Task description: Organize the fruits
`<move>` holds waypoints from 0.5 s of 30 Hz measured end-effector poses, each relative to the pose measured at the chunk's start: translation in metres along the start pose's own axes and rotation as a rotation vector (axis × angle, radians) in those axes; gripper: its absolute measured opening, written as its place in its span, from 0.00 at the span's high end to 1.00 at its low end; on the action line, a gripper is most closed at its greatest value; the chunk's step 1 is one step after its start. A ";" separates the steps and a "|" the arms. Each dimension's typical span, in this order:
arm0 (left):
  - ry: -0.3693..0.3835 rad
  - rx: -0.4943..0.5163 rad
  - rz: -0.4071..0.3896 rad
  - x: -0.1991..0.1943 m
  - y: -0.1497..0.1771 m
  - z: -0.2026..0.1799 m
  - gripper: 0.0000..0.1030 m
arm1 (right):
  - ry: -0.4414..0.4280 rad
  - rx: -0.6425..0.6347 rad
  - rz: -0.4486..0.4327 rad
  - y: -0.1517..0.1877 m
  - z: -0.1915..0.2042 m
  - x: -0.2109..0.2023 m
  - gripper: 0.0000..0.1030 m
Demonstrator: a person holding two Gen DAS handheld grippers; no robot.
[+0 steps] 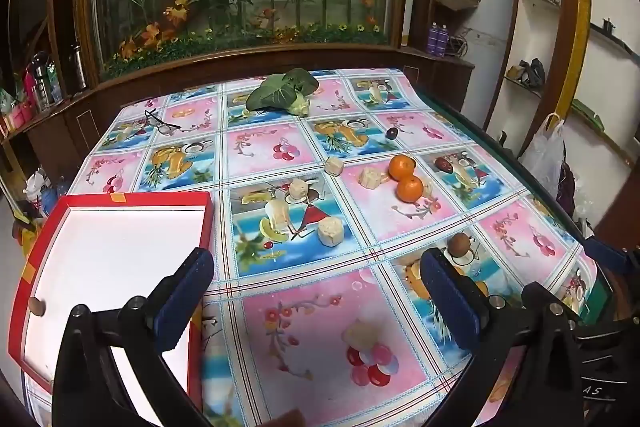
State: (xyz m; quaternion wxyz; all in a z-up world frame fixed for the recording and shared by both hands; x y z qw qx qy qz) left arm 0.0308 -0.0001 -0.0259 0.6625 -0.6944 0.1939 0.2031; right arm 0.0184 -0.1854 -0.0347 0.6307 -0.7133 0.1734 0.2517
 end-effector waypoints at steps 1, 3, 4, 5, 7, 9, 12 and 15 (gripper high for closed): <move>-0.002 0.001 0.002 0.000 0.000 0.000 0.00 | -0.001 0.001 0.000 0.000 0.000 0.000 0.00; -0.004 0.001 0.002 0.001 0.000 0.000 0.00 | 0.001 0.000 0.001 0.000 0.001 0.000 0.00; -0.003 0.001 0.003 0.001 0.000 0.000 0.00 | 0.001 0.002 0.001 0.000 0.001 0.000 0.00; -0.004 -0.002 0.002 0.001 0.000 0.000 0.00 | 0.002 0.005 0.000 0.000 0.000 0.000 0.00; -0.005 -0.006 0.001 -0.005 0.000 0.001 0.00 | 0.006 0.009 0.001 -0.001 0.000 0.000 0.00; -0.006 -0.006 0.003 -0.003 0.000 0.004 0.00 | 0.008 0.007 -0.005 0.000 -0.002 -0.001 0.00; -0.002 -0.006 0.006 -0.004 0.000 0.006 0.00 | 0.005 0.004 -0.004 0.000 -0.003 0.000 0.00; -0.008 -0.007 0.008 -0.004 0.000 0.005 0.01 | 0.005 0.006 -0.001 -0.001 -0.003 0.001 0.00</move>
Point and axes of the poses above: each gripper's, at about its wrist camera, not at the fingertips, and x roughly the way its jaws point, z to its left, y to its underside, the point moved 4 cm from there along x, roughly the way its jaws point, and after that the axes turned 7 degrees about -z, right-handed, at the moved point
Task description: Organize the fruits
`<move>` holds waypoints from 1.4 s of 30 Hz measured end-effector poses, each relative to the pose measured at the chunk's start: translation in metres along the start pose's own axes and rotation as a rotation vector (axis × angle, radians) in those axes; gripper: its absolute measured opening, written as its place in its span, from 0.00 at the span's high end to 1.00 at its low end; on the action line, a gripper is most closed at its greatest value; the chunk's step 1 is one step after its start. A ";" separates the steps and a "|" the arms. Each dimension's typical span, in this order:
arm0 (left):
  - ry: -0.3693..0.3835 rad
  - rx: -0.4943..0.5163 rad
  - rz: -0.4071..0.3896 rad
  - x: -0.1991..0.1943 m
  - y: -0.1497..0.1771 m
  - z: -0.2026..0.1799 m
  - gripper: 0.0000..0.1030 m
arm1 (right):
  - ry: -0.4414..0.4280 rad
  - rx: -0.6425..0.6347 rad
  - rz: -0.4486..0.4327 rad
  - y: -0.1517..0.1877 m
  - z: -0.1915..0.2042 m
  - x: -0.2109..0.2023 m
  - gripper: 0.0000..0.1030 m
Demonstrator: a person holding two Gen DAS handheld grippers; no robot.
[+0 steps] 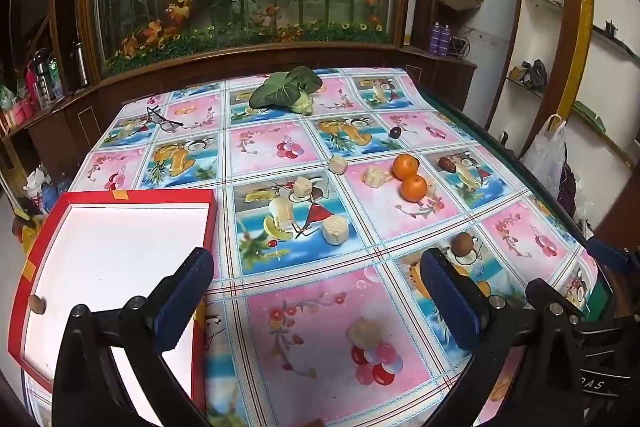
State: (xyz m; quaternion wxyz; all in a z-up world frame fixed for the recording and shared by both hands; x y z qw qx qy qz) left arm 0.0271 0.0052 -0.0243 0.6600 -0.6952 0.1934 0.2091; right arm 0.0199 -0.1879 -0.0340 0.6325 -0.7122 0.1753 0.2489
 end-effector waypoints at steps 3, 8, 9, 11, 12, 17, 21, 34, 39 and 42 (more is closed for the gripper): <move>-0.001 -0.006 0.005 0.004 0.001 0.001 0.01 | 0.007 -0.002 0.001 0.001 0.002 0.000 0.00; 0.001 -0.007 0.007 0.004 0.001 0.003 0.01 | 0.007 -0.002 0.000 0.001 0.002 0.001 0.00; 0.002 -0.008 0.006 0.003 0.000 0.004 0.01 | 0.006 -0.003 0.001 0.001 0.002 0.001 0.00; -0.001 -0.008 0.004 0.004 0.000 0.004 0.01 | 0.009 -0.002 0.003 0.000 0.002 0.000 0.00; 0.001 -0.007 0.006 0.004 0.000 0.004 0.01 | 0.010 -0.002 0.004 0.000 0.002 0.001 0.00; -0.001 -0.008 0.004 0.003 0.001 0.004 0.00 | 0.010 -0.005 0.005 -0.001 0.002 0.002 0.00; -0.002 -0.010 0.003 0.003 0.000 0.005 0.01 | 0.008 -0.004 0.006 -0.001 0.002 0.002 0.00; -0.004 -0.010 0.003 0.003 0.001 0.007 0.01 | 0.009 -0.006 0.007 -0.008 0.007 0.004 0.00; -0.005 -0.010 0.003 0.003 0.001 0.006 0.01 | 0.011 -0.005 0.007 -0.007 0.006 0.004 0.00; -0.005 -0.010 0.003 0.003 0.001 0.006 0.01 | 0.010 -0.006 0.006 -0.008 0.007 0.004 0.00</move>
Point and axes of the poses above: each gripper's, at about its wrist camera, not at the fingertips, and x roughly the way its jaws point, z to its left, y to its underside, the point moved 4 cm from there along x, roughly the way its jaws point, and after that the axes turned 7 degrees about -z, right-handed, at the moved point
